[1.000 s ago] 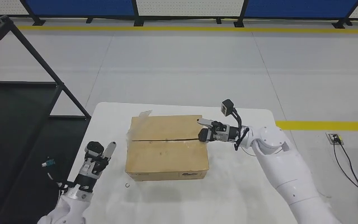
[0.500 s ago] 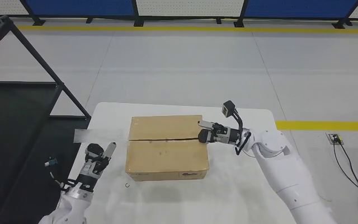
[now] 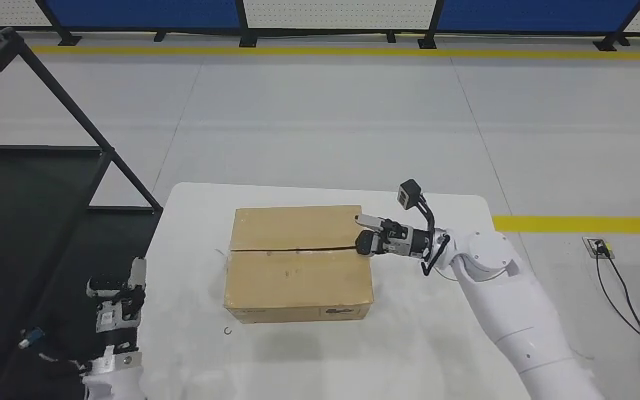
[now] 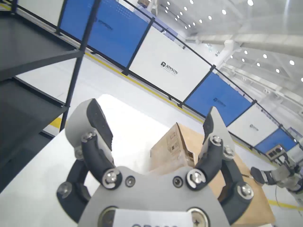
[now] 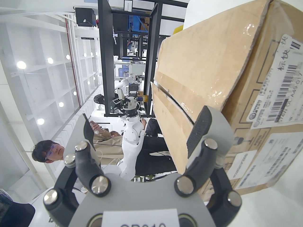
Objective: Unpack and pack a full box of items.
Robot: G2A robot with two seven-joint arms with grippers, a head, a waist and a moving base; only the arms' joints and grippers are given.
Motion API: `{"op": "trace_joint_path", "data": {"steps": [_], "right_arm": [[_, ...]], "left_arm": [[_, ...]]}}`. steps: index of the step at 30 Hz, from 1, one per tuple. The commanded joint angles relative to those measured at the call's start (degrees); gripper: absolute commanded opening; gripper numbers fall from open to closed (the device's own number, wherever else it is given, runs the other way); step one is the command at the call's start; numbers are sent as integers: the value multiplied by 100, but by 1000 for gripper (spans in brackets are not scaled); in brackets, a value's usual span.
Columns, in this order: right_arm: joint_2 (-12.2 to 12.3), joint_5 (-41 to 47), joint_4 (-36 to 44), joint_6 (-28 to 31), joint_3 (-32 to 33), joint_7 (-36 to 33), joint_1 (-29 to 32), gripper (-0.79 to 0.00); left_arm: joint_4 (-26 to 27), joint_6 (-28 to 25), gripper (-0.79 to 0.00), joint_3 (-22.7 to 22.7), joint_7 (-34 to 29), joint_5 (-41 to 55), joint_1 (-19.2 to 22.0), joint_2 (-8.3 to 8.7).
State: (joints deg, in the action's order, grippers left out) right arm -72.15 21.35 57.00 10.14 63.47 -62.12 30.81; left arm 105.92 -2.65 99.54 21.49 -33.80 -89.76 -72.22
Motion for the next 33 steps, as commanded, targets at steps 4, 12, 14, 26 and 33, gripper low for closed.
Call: {"op": "trace_joint_path", "data": {"steps": [4,12,14,26,33], "right_arm": [[-35,3,-101,-36,-106,-5,-113,0],[-75,22,-213,-20,-208,9,-217,0],[-82,37,-232,-16,-223,5,-229,0],[-48,33,-182,53,-149,5,-120,0],[17,17,-15,28,6,69,72,0]], "left_arm": [[-417,61,0,62,-239,1190,-20,-60],[-626,47,0,65,-1445,921,61,10],[-626,47,0,65,-1445,921,61,10],[-1026,-1059,0,18,-2342,-1911,895,243],[-1207,-1805,0,140,-3126,-2224,1260,357]]}}
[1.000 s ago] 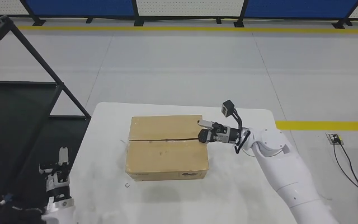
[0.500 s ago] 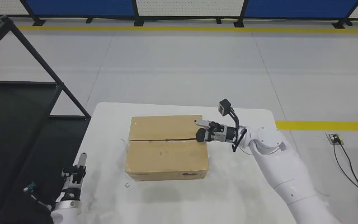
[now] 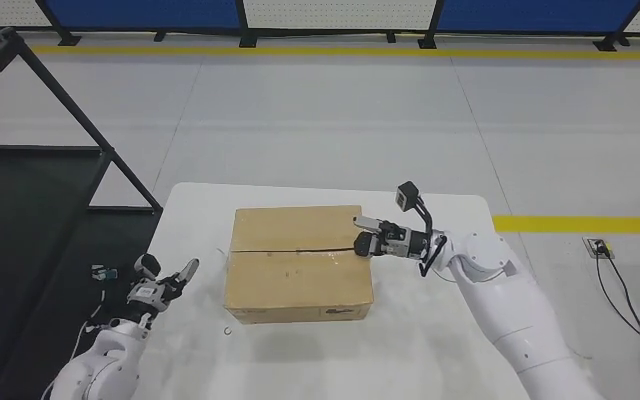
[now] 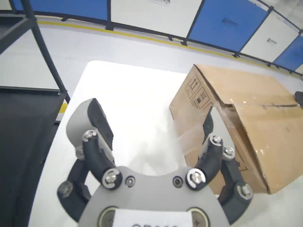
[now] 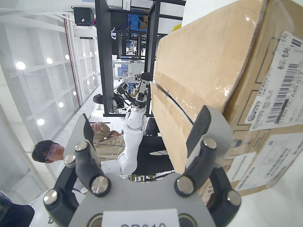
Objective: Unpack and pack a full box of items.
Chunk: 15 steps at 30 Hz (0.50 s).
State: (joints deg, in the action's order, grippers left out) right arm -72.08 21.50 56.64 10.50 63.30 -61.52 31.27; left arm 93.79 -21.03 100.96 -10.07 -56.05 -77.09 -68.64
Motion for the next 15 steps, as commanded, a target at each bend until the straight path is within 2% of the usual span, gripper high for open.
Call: {"op": "trace_joint_path", "data": {"steps": [1,4,6,12,14,15], "right_arm": [[18,8,47,-14,47,18,54,0],[38,8,117,-36,92,39,116,0],[41,7,145,-63,94,61,136,0],[31,0,161,-134,45,72,84,0],[22,1,143,-144,15,62,49,0],[18,-1,128,-157,0,60,25,0]], "left_arm": [[6,33,0,-1,30,1,-7,-1],[11,51,0,-9,53,32,-26,-4],[2,256,0,-58,142,338,-96,-32],[-261,585,0,-95,169,2685,-301,-154],[-406,454,0,-112,-308,3940,-351,-184],[-485,567,0,-36,-413,4168,-350,-179]]}}
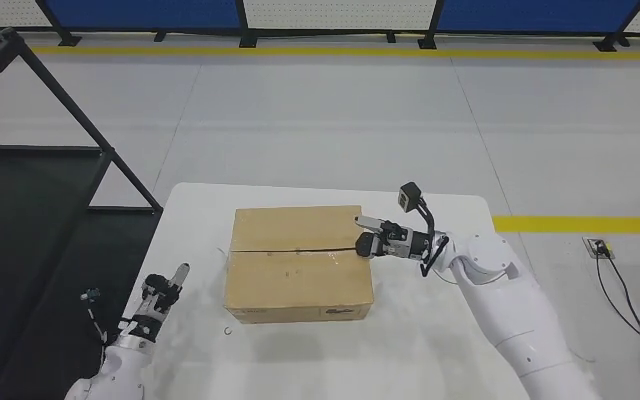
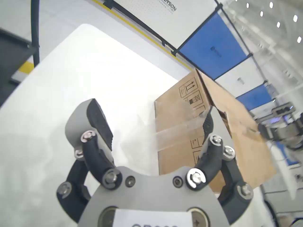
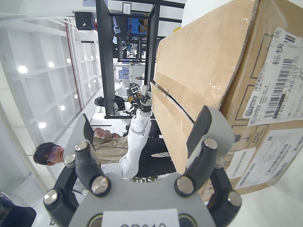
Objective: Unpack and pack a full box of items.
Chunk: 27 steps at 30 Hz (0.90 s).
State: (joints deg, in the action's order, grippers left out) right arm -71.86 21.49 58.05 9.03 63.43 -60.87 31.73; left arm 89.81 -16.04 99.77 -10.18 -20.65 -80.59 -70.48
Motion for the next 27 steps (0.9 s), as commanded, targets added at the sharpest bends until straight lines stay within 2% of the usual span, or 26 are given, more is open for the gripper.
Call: {"op": "trace_joint_path", "data": {"steps": [1,3,10,17,19,24,27], "right_arm": [[-9,-7,-26,-20,-31,-11,-50,0],[-21,-15,-52,-28,-68,-24,-99,0],[-53,-3,-174,-2,-163,-82,-216,0],[-53,20,-281,82,-160,-135,-244,0],[-47,29,-303,99,-143,-150,-242,0],[-51,47,-324,99,-152,-148,-253,0],[-63,57,-330,114,-186,-154,-266,0]], "left_arm": [[-109,78,0,29,-721,933,1,5],[-119,-2,0,81,-1425,1181,-9,48],[-96,-30,0,110,-1468,1100,-13,59],[-98,294,0,-273,-1728,1217,-65,44],[-95,417,0,-317,-1356,825,-69,43],[165,705,0,-622,-277,-834,-202,35],[330,828,0,-779,118,-1833,-310,48]]}}
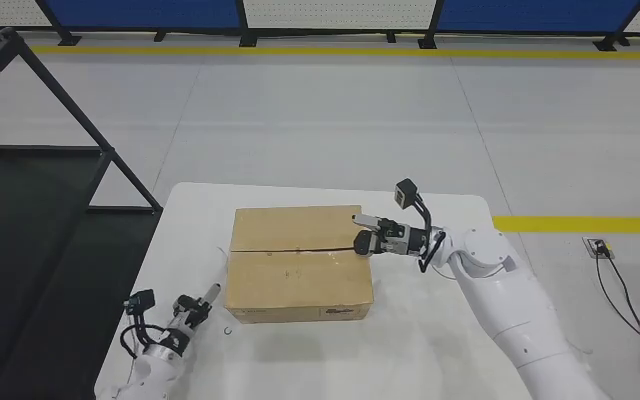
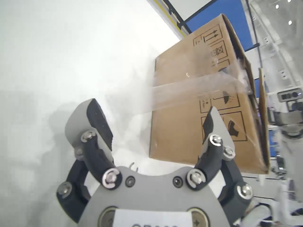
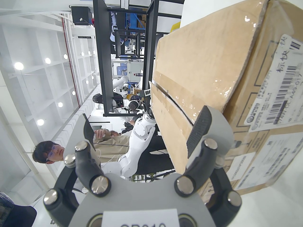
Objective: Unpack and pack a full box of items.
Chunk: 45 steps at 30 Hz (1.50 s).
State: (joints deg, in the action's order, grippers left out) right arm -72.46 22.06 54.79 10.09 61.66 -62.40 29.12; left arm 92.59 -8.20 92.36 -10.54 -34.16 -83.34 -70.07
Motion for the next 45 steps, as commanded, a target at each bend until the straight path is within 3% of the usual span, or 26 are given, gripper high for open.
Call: {"op": "trace_joint_path", "data": {"steps": [1,7,17,22,27,36,45], "right_arm": [[-6,6,-12,11,-16,-1,-9,0],[-11,28,-52,62,-26,-18,-7,0],[2,34,-1,80,3,11,64,0],[22,15,76,59,44,29,119,0],[26,4,135,1,43,46,131,0],[-20,20,53,-14,-77,21,1,0],[-38,36,-17,20,-114,-1,-45,0]], "left_arm": [[80,172,0,-63,350,-883,-69,12],[-43,1127,0,-501,1110,-2733,-4,-14],[-924,1924,0,-1243,1639,-3820,690,-142],[-1149,2344,0,-1304,2102,-3653,819,-222],[-1009,2499,0,-1119,2489,-3374,647,-252],[-671,2685,0,-848,2786,-3023,363,-297],[-751,2923,0,-801,2904,-2718,498,-381]]}}
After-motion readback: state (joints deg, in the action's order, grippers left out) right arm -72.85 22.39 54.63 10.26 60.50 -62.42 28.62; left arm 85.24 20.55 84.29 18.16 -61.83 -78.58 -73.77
